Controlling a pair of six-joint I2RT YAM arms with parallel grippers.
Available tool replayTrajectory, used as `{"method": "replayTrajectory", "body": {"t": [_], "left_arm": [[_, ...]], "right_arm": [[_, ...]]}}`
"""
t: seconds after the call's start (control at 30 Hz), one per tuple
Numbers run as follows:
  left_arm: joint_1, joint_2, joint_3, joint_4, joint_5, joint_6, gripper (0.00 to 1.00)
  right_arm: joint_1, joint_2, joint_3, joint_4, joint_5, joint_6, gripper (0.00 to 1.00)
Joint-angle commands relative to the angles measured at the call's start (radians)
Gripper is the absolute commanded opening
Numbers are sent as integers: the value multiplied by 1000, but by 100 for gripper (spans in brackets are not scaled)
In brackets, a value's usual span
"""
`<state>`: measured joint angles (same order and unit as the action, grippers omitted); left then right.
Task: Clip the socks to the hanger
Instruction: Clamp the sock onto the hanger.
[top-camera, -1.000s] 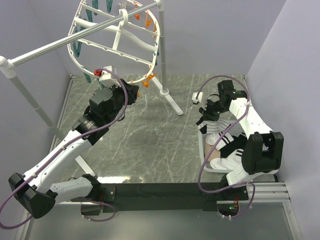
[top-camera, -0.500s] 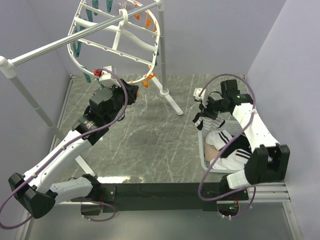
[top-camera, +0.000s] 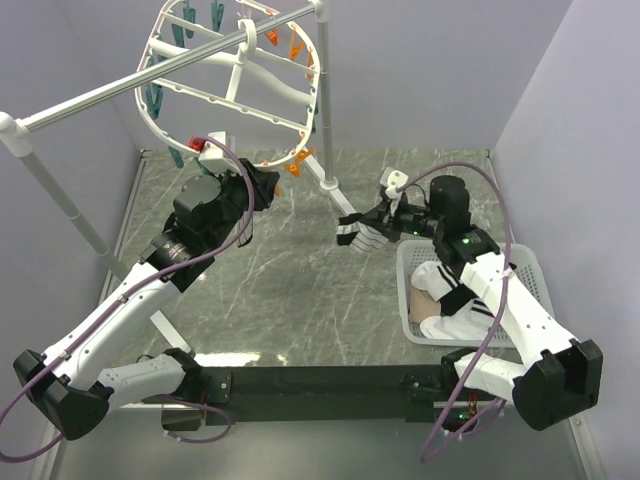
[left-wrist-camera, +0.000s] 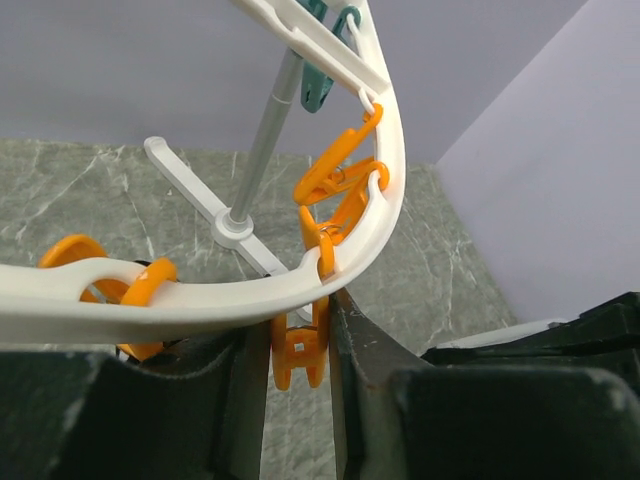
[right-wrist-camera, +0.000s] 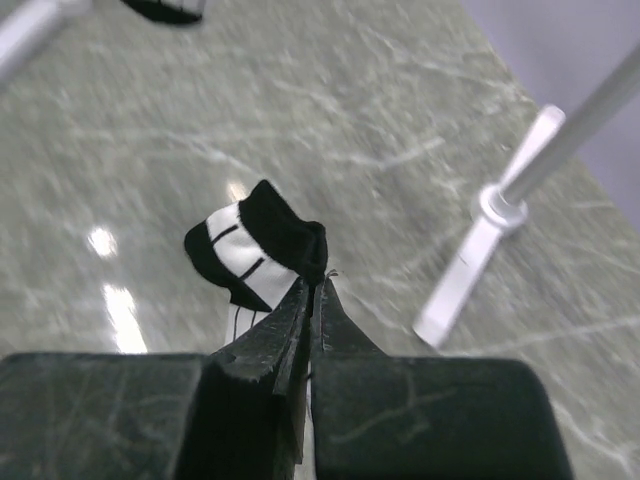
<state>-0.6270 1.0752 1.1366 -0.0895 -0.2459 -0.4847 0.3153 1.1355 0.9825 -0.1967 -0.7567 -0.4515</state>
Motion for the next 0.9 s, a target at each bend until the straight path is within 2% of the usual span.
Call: {"method": "replayTrajectory", "body": {"t": [0.0,0.03,0.1,0.2,0.37,0.53,0.6,0.87], "left_arm": [[9,-14,87,30,34,34,24],[9,-11,98,25,43,32,24],[9,-11,112,27,53,18,24],[9,-17,106,40,66,-14,24],[10,-8,110,43,65,-57,24],[9,-4,121,39,22,-86,25],[10,-8,121,39,7,-94,25],[9,-17,129,47,33,-65,25]], "right_arm": [[91,-43,-45,355,141,279,0],[105,-45,-56,390,214,325,0],[134,-39,-44,424,256,423,0],[175,-13,13,398,385,531,0],[316,-5,-8,508,488,580,0],[461,-3,-36,655,848,591,0],[491,0,-33,684,919,614,0],[515,43,-19,706,881,643,0]]}}
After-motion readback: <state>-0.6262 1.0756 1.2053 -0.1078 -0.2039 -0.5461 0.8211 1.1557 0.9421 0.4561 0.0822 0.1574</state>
